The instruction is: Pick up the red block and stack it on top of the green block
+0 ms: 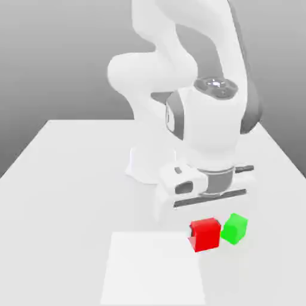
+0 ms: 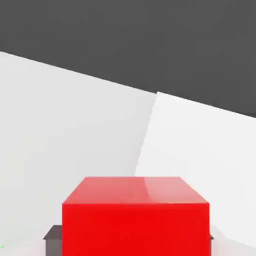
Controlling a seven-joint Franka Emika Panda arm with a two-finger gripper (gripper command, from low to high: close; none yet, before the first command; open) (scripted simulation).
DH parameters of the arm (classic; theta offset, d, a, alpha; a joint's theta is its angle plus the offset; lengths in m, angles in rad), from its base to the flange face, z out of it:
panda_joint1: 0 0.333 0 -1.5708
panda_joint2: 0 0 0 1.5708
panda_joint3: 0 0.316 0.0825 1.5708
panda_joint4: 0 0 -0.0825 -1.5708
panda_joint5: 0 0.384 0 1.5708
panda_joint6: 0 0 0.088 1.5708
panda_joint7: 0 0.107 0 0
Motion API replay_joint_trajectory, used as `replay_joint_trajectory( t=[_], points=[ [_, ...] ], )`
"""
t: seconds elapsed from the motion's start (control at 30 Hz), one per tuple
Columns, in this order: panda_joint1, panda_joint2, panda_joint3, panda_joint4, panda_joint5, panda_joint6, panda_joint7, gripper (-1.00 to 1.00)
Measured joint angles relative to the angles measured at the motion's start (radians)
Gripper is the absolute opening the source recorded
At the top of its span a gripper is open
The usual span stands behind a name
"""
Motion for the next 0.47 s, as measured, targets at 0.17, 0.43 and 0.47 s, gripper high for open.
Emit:
replay_joint_trajectory(
  t=[0.17,0.43,0.47],
  points=[
    [0.125,-0.113,0.063,-0.124,0.033,0.012,-0.122,-1.00],
    [0.130,0.099,0.040,-0.127,-0.108,0.223,-0.033,1.00],
    [0.130,0.099,0.040,-0.127,-0.108,0.223,-0.033,1.00]
  ],
)
